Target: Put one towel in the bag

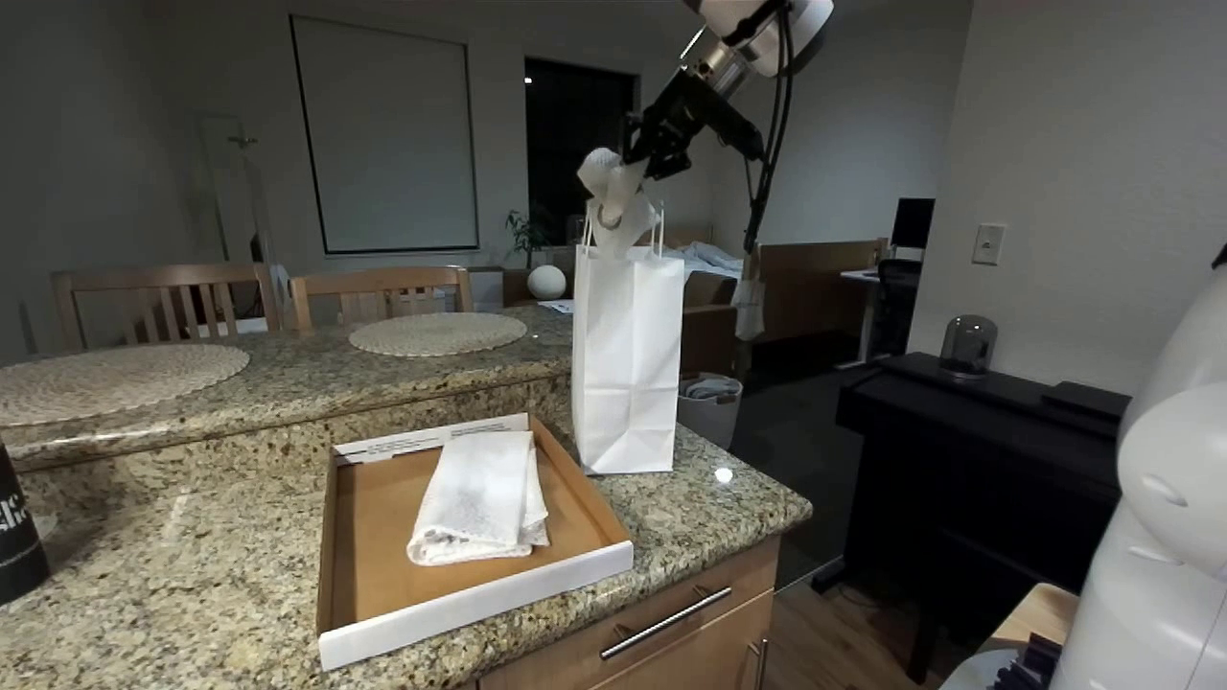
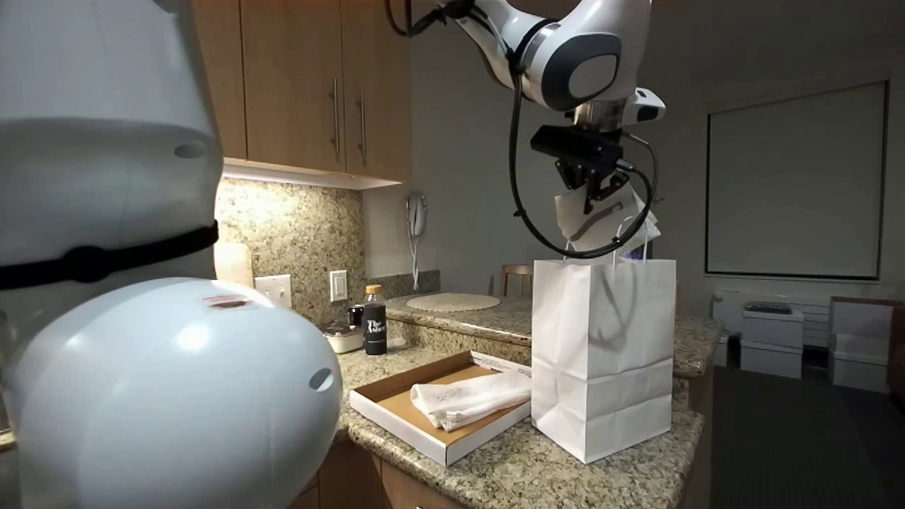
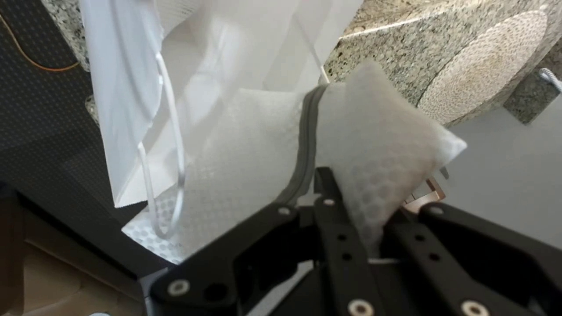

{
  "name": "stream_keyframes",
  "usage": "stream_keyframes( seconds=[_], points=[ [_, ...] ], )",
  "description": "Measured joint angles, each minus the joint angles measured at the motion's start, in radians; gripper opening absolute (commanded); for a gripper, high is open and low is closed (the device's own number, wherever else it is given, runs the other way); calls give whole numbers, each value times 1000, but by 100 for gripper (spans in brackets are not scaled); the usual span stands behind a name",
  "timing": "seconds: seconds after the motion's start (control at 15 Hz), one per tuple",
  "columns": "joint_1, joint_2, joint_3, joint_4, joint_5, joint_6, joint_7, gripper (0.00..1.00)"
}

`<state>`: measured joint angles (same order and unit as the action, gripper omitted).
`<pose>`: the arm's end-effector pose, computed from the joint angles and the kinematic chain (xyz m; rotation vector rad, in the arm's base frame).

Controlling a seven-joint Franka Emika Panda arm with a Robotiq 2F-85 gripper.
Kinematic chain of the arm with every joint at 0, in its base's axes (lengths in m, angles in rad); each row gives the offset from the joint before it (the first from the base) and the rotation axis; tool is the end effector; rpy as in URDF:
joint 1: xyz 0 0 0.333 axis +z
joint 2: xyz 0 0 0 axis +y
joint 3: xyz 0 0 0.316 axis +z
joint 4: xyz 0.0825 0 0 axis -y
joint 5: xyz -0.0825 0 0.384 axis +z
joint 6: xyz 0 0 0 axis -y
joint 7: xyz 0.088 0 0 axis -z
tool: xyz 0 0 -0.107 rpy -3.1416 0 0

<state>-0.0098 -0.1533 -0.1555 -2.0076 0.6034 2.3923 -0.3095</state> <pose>0.5487 -0.0917 0.5834 -2.5943 0.2570 -0.8561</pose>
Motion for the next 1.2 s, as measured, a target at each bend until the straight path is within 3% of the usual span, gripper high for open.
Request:
stream_keyframes(
  seconds=[0.6, 0.87, 1.2],
  points=[
    [-16, -31, -22, -26, 0, 5, 0, 98],
    [-10, -112, 3, -64, -75, -27, 0, 100],
    [18, -251, 97, -150, -292, -211, 19, 100]
  ],
)
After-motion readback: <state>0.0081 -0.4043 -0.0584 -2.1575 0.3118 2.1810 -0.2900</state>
